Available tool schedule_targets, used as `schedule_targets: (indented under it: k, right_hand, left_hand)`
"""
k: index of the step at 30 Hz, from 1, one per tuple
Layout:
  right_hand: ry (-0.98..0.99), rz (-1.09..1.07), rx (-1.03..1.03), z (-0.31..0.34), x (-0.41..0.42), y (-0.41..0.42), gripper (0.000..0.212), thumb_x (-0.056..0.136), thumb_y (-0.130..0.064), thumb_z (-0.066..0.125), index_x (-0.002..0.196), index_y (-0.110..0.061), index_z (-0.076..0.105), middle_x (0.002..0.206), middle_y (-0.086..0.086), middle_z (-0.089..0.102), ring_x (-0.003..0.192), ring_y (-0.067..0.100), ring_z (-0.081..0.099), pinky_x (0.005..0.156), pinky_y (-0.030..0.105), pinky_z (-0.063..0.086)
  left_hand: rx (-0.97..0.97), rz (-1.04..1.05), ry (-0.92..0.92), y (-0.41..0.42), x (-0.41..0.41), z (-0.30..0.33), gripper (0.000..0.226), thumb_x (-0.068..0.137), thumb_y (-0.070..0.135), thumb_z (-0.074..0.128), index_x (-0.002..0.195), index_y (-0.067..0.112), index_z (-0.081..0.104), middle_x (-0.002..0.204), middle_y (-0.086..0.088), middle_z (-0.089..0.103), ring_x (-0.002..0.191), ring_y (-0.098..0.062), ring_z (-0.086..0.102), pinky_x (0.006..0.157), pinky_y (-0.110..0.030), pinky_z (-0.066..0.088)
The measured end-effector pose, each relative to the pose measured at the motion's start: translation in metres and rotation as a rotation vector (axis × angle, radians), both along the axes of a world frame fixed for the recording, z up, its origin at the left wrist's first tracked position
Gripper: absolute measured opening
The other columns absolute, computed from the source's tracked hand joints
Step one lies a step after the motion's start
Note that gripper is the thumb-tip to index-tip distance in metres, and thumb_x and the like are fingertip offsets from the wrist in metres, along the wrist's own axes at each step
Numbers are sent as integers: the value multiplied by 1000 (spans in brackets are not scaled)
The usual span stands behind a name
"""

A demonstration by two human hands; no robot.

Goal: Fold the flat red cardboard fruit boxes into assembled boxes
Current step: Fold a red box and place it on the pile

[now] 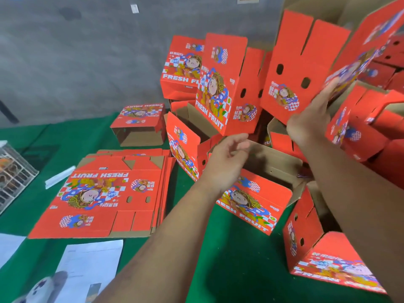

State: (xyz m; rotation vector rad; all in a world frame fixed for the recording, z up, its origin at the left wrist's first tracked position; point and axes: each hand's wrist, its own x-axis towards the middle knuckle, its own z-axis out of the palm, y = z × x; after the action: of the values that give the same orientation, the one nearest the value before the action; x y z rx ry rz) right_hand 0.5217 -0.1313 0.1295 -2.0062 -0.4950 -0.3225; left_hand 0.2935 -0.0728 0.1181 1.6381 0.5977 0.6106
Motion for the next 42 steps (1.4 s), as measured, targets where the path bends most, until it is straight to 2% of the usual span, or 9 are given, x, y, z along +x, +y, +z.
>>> schedule_targets:
  k: [3, 10, 14, 18, 20, 23, 26, 30, 42]
  right_hand:
    - [94, -1, 96, -1, -16, 5, 106, 89, -16, 64, 165, -12, -10, 169, 20, 15, 154, 40, 20, 124, 43, 14]
    - [80, 28, 424, -41, -109, 16, 91, 72, -17, 67, 153, -2, 28, 146, 22, 32, 134, 43, 35, 113, 33, 26]
    - [-1, 17, 433, -51, -126, 7, 95, 75, -21, 73, 156, -7, 24, 153, 12, 25, 144, 35, 28, 120, 56, 26]
    - [-182, 61, 361, -54, -128, -5, 107, 78, -25, 79, 161, -5, 13, 163, 15, 17, 155, 32, 16, 124, 56, 22]
    - [-209, 64, 339, -56, -129, -8, 107, 81, -26, 79, 161, -5, 11, 164, 17, 16, 156, 31, 14, 124, 55, 22]
    - [-136, 53, 410, -66, -142, -7, 99, 79, -21, 78, 155, 1, 20, 158, 16, 21, 151, 34, 20, 123, 55, 24]
    - [7, 63, 423, -82, -164, -2, 83, 75, -18, 75, 144, 5, 34, 143, 20, 33, 136, 34, 32, 120, 33, 24]
    - [123, 99, 420, -94, -174, 1, 67, 77, -8, 79, 131, 1, 39, 131, 15, 33, 124, 39, 40, 112, 51, 34]
    - [195, 356, 400, -119, -202, 15, 41, 77, -24, 57, 114, -36, 45, 115, -18, 45, 111, 17, 50, 97, 38, 45]
  left_hand:
    - [-8, 32, 15, 1, 2, -2, 31, 102, 13, 58, 130, 23, 66, 125, -1, 71, 112, -15, 66, 105, -33, 51]
    - [-78, 97, -51, -5, 13, -6, 39, 100, -3, 52, 135, 13, 60, 118, 1, 64, 87, 9, 60, 77, -3, 45]
    - [-112, 190, -122, -4, 15, -8, 51, 100, -1, 54, 148, 15, 47, 112, 9, 60, 84, 18, 61, 75, -4, 47]
    - [-140, 258, -235, -1, 9, -8, 74, 98, 7, 62, 158, 30, 26, 133, 6, 52, 90, 14, 65, 73, -13, 54]
    - [-89, 319, -233, 1, 7, -8, 71, 97, 12, 64, 155, 34, 30, 142, 4, 45, 100, 18, 60, 78, -11, 53]
    - [-78, 294, -212, -3, 5, -8, 51, 97, 9, 60, 143, 28, 50, 142, -5, 50, 112, -10, 66, 94, -32, 58]
    - [-69, 267, -183, -8, 4, -16, 38, 99, 3, 57, 132, 21, 60, 126, 2, 61, 86, 9, 63, 73, -13, 53]
    - [-111, 258, -160, -8, -1, -34, 31, 99, 0, 54, 122, 18, 66, 106, 11, 66, 72, 12, 62, 68, -13, 52]
    - [-170, 313, -120, 10, -25, -73, 33, 97, -5, 52, 115, 17, 68, 104, 7, 68, 77, 9, 66, 69, -11, 51]
